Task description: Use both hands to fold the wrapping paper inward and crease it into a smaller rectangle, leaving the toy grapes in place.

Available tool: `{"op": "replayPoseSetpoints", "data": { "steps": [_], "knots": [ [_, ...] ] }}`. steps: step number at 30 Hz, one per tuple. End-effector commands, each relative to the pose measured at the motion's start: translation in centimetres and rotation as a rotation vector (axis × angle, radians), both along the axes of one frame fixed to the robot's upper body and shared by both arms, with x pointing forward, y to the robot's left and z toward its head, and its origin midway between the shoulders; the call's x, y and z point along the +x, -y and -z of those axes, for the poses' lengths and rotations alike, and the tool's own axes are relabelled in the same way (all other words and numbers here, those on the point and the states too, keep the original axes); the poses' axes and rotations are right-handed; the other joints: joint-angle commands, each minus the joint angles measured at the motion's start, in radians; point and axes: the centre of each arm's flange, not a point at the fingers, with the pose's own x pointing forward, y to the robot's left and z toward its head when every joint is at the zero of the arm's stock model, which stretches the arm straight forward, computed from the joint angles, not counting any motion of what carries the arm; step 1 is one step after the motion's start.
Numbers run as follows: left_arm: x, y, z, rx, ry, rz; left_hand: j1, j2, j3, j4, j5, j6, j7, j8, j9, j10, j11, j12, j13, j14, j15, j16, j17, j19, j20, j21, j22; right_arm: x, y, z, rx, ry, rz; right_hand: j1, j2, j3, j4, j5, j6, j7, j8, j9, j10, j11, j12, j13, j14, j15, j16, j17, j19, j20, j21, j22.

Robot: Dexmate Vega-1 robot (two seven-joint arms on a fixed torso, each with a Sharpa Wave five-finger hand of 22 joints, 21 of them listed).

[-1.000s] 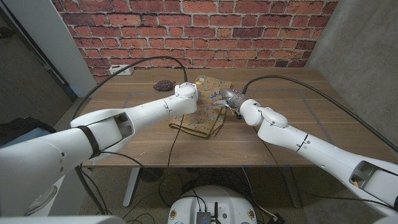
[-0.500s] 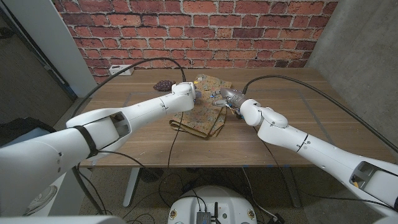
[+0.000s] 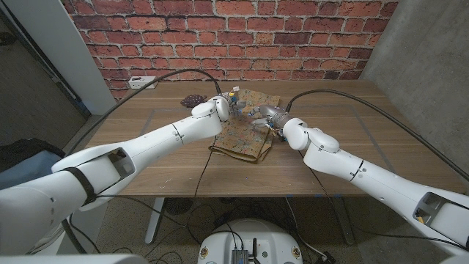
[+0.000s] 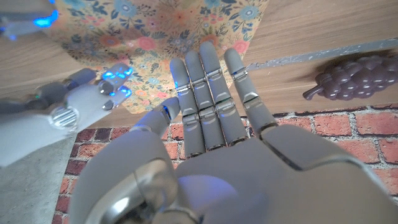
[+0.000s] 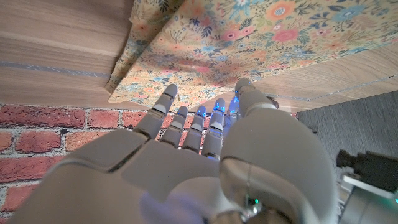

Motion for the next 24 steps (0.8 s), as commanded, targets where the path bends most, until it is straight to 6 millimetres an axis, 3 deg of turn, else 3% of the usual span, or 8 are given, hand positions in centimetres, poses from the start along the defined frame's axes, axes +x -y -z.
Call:
{"op": "replayPoseSetpoints", "data": {
  "steps": [1, 5, 9, 12, 18, 24],
  "knots": [
    [-2.7, 0.1, -0.4, 0.082, -0.074, -0.052, 0.025, 0.015, -0.008, -0.029, -0.017, 0.052, -0.011, 0.055, 0.061, 0.072, -0.029, 0.064, 0.077, 0.063, -0.022, 0.087, 0.077, 0.062, -0.029, 0.062, 0.016, -0.4, 0.0, 0.0, 0.003, 0.012, 0.001, 0.011, 0.0, -0.005, 0.002, 0.004, 0.001, -0.001, 0.001, 0.003, 0.004, 0.005, -0.001, 0.003, 0.009, -0.073, -0.001, 0.001, 0.005, -0.002, -0.003, 0.002],
    [-2.7, 0.0, -0.3, 0.13, -0.119, -0.091, 0.023, 0.012, 0.002, -0.027, -0.012, 0.056, -0.012, 0.062, 0.069, 0.076, -0.031, 0.077, 0.101, 0.086, -0.035, 0.087, 0.069, 0.091, -0.047, 0.086, 0.018, -0.4, 0.0, 0.0, 0.004, 0.012, 0.0, 0.012, 0.0, -0.006, 0.003, 0.004, -0.001, -0.001, 0.0, 0.003, 0.003, 0.003, -0.001, 0.003, 0.008, -0.073, -0.002, 0.002, 0.005, -0.003, -0.004, 0.002],
    [-2.7, -0.1, -0.2, 0.165, -0.137, -0.133, 0.012, 0.008, 0.025, -0.02, 0.0, 0.058, -0.01, 0.046, 0.038, 0.077, -0.035, 0.034, 0.045, 0.095, -0.046, 0.037, -0.005, 0.103, -0.061, 0.102, 0.008, -0.5, -0.1, 0.0, 0.001, 0.014, 0.001, 0.012, 0.001, -0.007, 0.004, 0.004, -0.002, -0.001, 0.0, 0.003, 0.003, 0.006, -0.002, 0.003, 0.008, -0.072, -0.002, 0.002, 0.006, -0.003, -0.004, 0.002],
    [-2.6, -0.2, -0.1, 0.189, -0.171, -0.157, 0.0, 0.004, 0.051, -0.016, 0.016, 0.068, -0.015, 0.036, 0.011, 0.092, -0.053, 0.011, 0.004, 0.133, -0.063, 0.008, -0.056, 0.14, -0.081, 0.116, -0.006, -0.5, -0.1, 0.0, 0.001, 0.013, 0.001, 0.013, 0.002, -0.007, 0.005, 0.004, -0.003, -0.002, 0.0, 0.003, 0.003, 0.002, -0.002, 0.003, 0.008, -0.072, -0.002, 0.002, 0.006, -0.003, -0.004, 0.002],
    [-1.9, -0.4, 0.4, 0.225, -0.235, -0.2, -0.011, 0.003, 0.07, -0.012, 0.027, 0.083, -0.021, 0.033, -0.007, 0.105, -0.06, 0.006, -0.012, 0.152, -0.071, -0.001, -0.067, 0.16, -0.09, 0.121, -0.013, -0.4, -0.2, -0.1, 0.005, 0.011, 0.001, 0.014, 0.003, -0.009, 0.006, 0.004, -0.004, -0.002, 0.0, 0.003, 0.002, 0.003, -0.002, 0.003, 0.007, -0.072, -0.002, 0.002, 0.006, -0.003, -0.004, 0.002],
    [-1.1, -0.3, 0.8, 0.282, -0.324, -0.223, -0.028, 0.0, 0.1, -0.008, 0.047, 0.115, -0.028, 0.037, -0.025, 0.142, -0.073, 0.008, -0.025, 0.203, -0.085, -0.003, -0.081, 0.205, -0.117, 0.135, -0.017, 0.0, -0.3, -0.2, 0.004, 0.008, 0.003, 0.015, 0.003, -0.01, 0.007, 0.004, -0.006, -0.002, -0.001, 0.003, 0.001, 0.006, -0.002, 0.003, 0.008, -0.072, -0.002, 0.003, 0.006, -0.004, -0.004, 0.002]
  ]
}}
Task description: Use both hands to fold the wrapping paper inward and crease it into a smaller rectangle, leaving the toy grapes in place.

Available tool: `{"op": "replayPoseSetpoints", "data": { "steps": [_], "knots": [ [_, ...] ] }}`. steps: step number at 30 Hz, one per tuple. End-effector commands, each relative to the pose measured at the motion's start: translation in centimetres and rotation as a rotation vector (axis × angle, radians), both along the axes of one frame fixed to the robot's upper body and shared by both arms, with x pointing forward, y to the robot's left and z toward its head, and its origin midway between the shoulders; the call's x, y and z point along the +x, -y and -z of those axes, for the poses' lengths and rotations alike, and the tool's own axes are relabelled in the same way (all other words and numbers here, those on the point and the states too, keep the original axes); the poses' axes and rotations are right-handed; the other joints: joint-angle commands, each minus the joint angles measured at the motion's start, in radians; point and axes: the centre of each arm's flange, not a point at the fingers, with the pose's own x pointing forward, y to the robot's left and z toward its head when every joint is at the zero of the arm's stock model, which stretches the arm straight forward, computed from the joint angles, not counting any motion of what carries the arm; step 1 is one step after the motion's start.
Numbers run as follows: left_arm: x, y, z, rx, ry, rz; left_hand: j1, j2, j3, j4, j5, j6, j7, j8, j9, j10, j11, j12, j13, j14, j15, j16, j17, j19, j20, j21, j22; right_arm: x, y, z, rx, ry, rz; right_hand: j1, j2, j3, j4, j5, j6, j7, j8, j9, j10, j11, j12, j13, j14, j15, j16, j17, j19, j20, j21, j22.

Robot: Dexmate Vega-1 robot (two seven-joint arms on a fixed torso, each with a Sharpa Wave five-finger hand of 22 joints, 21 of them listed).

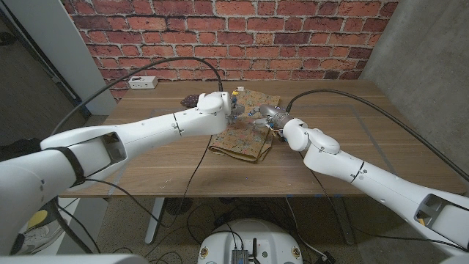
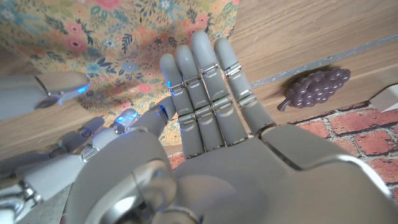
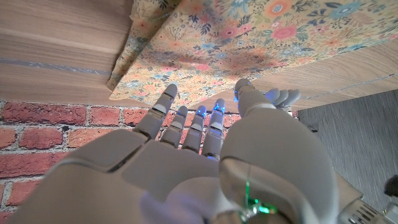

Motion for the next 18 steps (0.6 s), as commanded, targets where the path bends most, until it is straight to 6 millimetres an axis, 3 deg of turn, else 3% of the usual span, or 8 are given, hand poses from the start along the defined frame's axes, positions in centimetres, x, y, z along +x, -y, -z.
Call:
{"op": "replayPoseSetpoints", "data": {
  "steps": [1, 8, 12, 18],
  "knots": [
    [1.1, -0.5, 0.9, 0.081, -0.16, -0.085, -0.016, 0.0, 0.02, 0.002, 0.016, 0.027, -0.006, 0.006, -0.004, 0.025, -0.005, 0.004, 0.001, 0.031, -0.01, -0.002, 0.0, 0.03, -0.01, 0.013, 0.001, 0.4, -0.2, -0.2, -0.002, -0.001, 0.004, 0.004, -0.008, -0.003, -0.001, 0.004, -0.003, 0.002, -0.001, 0.003, 0.002, 0.007, -0.002, 0.001, 0.007, -0.072, -0.002, 0.002, 0.007, -0.004, -0.004, 0.002],
    [2.3, -0.7, 1.8, 0.091, -0.232, -0.089, -0.038, -0.002, 0.047, 0.01, 0.033, 0.02, 0.006, -0.008, -0.026, 0.012, -0.009, -0.024, -0.03, 0.027, -0.009, -0.046, -0.047, 0.046, -0.014, 0.014, -0.002, 0.8, -0.1, -0.4, 0.001, -0.002, 0.005, 0.005, -0.008, -0.004, 0.0, 0.004, -0.006, 0.001, -0.002, 0.003, 0.002, 0.005, -0.003, 0.001, 0.007, -0.072, -0.002, 0.003, 0.007, -0.004, -0.005, 0.002],
    [3.0, -0.7, 2.4, 0.083, -0.277, -0.08, -0.065, -0.002, 0.068, 0.024, 0.045, -0.007, 0.013, -0.037, -0.056, -0.022, 0.0, -0.07, -0.073, 0.009, 0.004, -0.104, -0.111, 0.043, 0.008, 0.005, -0.005, 0.9, -0.1, -0.5, 0.004, -0.004, 0.007, 0.005, -0.007, -0.005, 0.001, 0.003, -0.007, 0.001, -0.002, 0.003, 0.001, 0.006, -0.003, 0.001, 0.007, -0.072, -0.002, 0.003, 0.007, -0.004, -0.005, 0.002],
    [4.5, -1.4, 3.5, 0.05, -0.373, -0.041, -0.093, -0.008, 0.096, 0.021, 0.057, -0.041, 0.039, -0.083, -0.094, -0.061, 0.029, -0.134, -0.124, -0.054, 0.037, -0.172, -0.182, 0.019, 0.038, -0.016, -0.007, 1.1, 0.0, -0.5, 0.009, -0.009, 0.006, 0.005, -0.007, -0.007, 0.002, 0.003, -0.006, 0.002, -0.001, 0.003, 0.002, 0.006, -0.003, 0.002, 0.008, -0.071, -0.002, 0.003, 0.007, -0.005, -0.005, 0.002]
  ]
}}
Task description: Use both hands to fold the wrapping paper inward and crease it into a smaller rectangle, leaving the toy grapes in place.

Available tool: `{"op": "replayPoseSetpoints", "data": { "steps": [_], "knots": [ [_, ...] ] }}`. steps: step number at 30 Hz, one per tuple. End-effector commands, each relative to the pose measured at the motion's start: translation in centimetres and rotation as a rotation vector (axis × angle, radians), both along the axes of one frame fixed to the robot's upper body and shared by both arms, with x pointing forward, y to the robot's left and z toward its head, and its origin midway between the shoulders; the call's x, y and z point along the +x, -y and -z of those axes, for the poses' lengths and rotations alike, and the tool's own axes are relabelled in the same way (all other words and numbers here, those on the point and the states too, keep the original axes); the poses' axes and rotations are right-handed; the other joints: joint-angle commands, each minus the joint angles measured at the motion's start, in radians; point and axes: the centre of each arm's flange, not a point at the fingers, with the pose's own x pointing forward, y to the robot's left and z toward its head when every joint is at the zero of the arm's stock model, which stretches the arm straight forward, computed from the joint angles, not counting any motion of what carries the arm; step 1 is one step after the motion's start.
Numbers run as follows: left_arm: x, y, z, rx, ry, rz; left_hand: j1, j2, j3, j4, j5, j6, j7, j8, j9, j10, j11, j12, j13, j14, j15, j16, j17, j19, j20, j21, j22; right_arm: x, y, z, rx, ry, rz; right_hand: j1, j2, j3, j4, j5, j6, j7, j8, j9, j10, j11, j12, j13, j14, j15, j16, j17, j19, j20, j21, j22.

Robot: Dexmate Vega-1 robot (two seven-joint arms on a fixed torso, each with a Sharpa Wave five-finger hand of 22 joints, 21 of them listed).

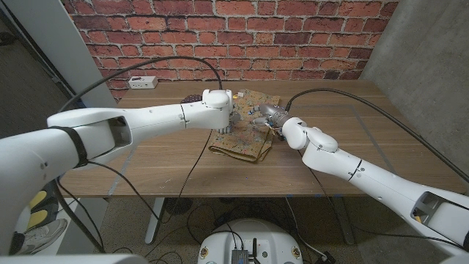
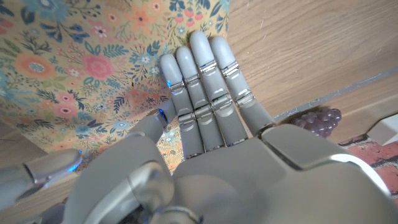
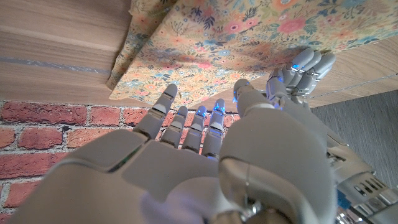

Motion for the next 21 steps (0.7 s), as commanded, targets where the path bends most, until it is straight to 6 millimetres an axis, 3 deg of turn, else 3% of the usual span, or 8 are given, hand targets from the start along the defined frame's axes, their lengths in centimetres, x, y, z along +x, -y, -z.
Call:
{"op": "replayPoseSetpoints", "data": {
  "steps": [1, 12, 21],
  "knots": [
    [2.4, -0.9, 2.0, -0.046, -0.172, 0.031, -0.016, 0.0, 0.016, -0.005, 0.008, -0.019, 0.012, -0.028, -0.021, -0.027, 0.021, -0.038, -0.029, -0.044, 0.029, -0.036, -0.036, -0.018, 0.025, -0.016, 0.003, 0.5, 0.1, -0.2, 0.006, -0.006, 0.001, 0.005, -0.007, -0.005, -0.001, 0.003, -0.006, 0.002, -0.001, 0.003, 0.002, 0.009, -0.003, 0.002, 0.008, -0.07, -0.002, 0.003, 0.003, -0.002, -0.005, 0.002],
    [4.2, -1.5, 3.6, -0.073, -0.235, 0.028, -0.022, 0.022, -0.009, -0.001, -0.011, -0.038, 0.014, -0.064, -0.047, -0.053, 0.032, -0.07, -0.046, -0.082, 0.037, -0.04, -0.035, -0.073, 0.046, -0.046, 0.003, 0.7, -0.1, -0.4, 0.002, -0.009, 0.001, 0.006, -0.006, -0.007, 0.0, 0.003, -0.007, 0.001, -0.001, 0.004, 0.002, 0.008, -0.003, 0.002, 0.007, -0.069, -0.003, 0.003, 0.003, -0.003, -0.006, 0.002],
    [3.5, -1.5, 2.3, -0.104, -0.188, 0.075, -0.024, 0.025, -0.014, 0.004, -0.017, -0.037, 0.013, -0.071, -0.056, -0.052, 0.033, -0.069, -0.038, -0.083, 0.035, -0.038, -0.036, -0.076, 0.047, -0.051, 0.004, 0.6, -0.1, -0.5, -0.002, -0.003, 0.006, 0.007, -0.006, -0.01, 0.0, 0.003, -0.008, 0.001, -0.001, 0.004, 0.002, 0.006, -0.003, 0.002, 0.007, -0.07, -0.003, 0.003, 0.003, -0.003, -0.006, 0.002]
  ]
}}
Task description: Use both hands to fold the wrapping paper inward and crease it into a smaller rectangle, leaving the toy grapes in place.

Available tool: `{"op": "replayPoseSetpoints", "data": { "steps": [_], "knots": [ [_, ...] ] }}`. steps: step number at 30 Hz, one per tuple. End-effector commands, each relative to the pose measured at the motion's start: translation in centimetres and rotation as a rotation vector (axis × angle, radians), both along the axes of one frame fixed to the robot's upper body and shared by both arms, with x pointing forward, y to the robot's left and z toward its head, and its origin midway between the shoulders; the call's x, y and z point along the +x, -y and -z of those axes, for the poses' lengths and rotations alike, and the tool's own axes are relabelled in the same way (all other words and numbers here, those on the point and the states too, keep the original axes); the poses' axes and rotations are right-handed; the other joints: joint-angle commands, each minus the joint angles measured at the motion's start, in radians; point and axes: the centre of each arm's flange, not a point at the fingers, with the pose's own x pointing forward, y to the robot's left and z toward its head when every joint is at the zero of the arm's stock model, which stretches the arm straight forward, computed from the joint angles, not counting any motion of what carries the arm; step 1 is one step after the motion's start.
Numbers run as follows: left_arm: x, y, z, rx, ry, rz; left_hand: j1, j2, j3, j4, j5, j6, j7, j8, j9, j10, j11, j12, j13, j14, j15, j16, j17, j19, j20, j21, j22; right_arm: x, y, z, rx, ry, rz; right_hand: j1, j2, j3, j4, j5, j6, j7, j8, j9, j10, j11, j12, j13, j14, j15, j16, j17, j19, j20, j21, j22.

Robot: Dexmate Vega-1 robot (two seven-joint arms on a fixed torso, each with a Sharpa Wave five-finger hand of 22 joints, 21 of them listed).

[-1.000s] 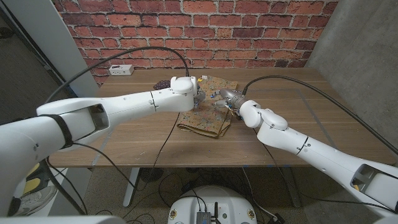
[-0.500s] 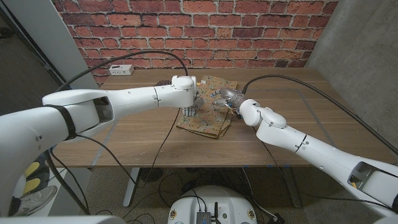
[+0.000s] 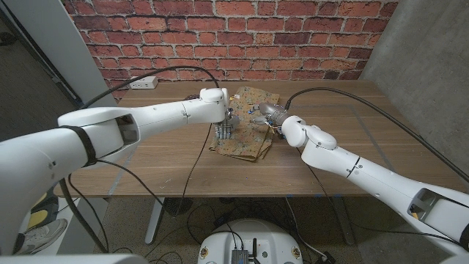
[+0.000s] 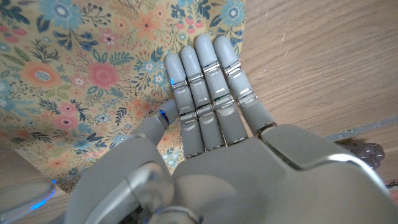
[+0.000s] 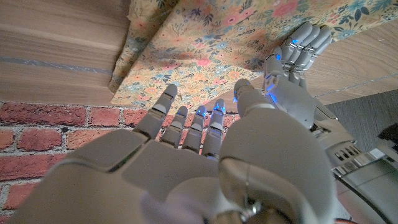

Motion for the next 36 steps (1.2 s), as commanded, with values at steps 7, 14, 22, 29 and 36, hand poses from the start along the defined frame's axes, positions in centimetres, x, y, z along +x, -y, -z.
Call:
{"op": "replayPoseSetpoints", "data": {
  "steps": [7, 14, 22, 29, 36],
  "knots": [
    [-2.3, -0.6, -2.0, -0.155, 0.121, 0.113, 0.006, 0.01, -0.019, -0.004, -0.013, -0.003, -0.009, -0.003, -0.011, 0.0, -0.003, -0.002, 0.006, 0.004, -0.008, 0.011, 0.006, -0.028, 0.009, -0.019, 0.005, -0.2, 0.1, -0.1, 0.0, 0.004, 0.011, 0.008, -0.006, -0.004, 0.001, 0.003, -0.008, 0.001, 0.0, 0.004, 0.003, 0.009, -0.003, 0.002, 0.009, -0.068, -0.002, 0.003, 0.003, -0.004, 0.0, 0.002],
    [-4.7, -1.1, -3.4, -0.3, 0.27, 0.211, 0.005, 0.012, -0.047, 0.005, -0.041, -0.004, -0.004, 0.012, 0.022, -0.004, 0.009, 0.015, 0.036, -0.011, 0.009, 0.033, 0.055, -0.084, 0.03, -0.038, 0.012, -0.4, 0.3, 0.1, 0.006, 0.007, 0.013, 0.01, -0.006, -0.006, 0.001, 0.003, -0.008, 0.002, 0.0, 0.004, 0.001, 0.008, -0.003, 0.002, 0.009, -0.065, -0.002, 0.003, 0.003, -0.004, -0.001, 0.002],
    [-7.2, -1.6, -4.1, -0.478, 0.381, 0.285, 0.01, 0.014, -0.053, 0.005, -0.053, -0.008, 0.004, 0.017, 0.036, -0.01, 0.015, 0.024, 0.051, -0.022, 0.017, 0.038, 0.073, -0.094, 0.036, -0.039, 0.014, -1.0, 0.8, 0.2, 0.028, 0.02, 0.018, 0.01, -0.005, -0.008, 0.002, 0.003, -0.006, 0.003, 0.001, 0.004, 0.001, 0.011, -0.003, 0.002, 0.01, -0.056, -0.002, 0.003, 0.003, -0.003, -0.001, 0.002],
    [-8.3, -2.9, -4.0, -0.628, 0.544, 0.318, 0.008, 0.01, -0.059, 0.008, -0.061, -0.009, 0.012, 0.013, 0.037, -0.017, 0.02, 0.031, 0.063, -0.027, 0.024, 0.035, 0.075, -0.103, 0.041, -0.041, 0.015, -1.7, 2.0, 0.3, 0.166, 0.061, -0.029, -0.004, 0.013, -0.011, 0.018, 0.002, -0.008, 0.002, 0.0, 0.004, 0.0, 0.018, -0.003, 0.002, 0.01, -0.051, 0.001, 0.009, 0.004, -0.007, 0.0, 0.003],
    [-8.1, -4.2, -3.3, -0.754, 0.66, 0.486, 0.015, 0.012, -0.067, 0.002, -0.079, -0.038, 0.024, -0.019, 0.02, -0.066, 0.041, 0.018, 0.068, -0.083, 0.047, 0.01, 0.073, -0.179, 0.072, -0.065, 0.016, -2.2, 3.5, 0.3, 0.297, 0.116, -0.059, -0.025, 0.043, -0.011, 0.042, -0.001, -0.011, 0.01, 0.0, 0.005, -0.006, 0.026, -0.005, 0.003, 0.007, -0.048, 0.005, 0.016, 0.002, -0.013, -0.001, 0.003]
  ]
}}
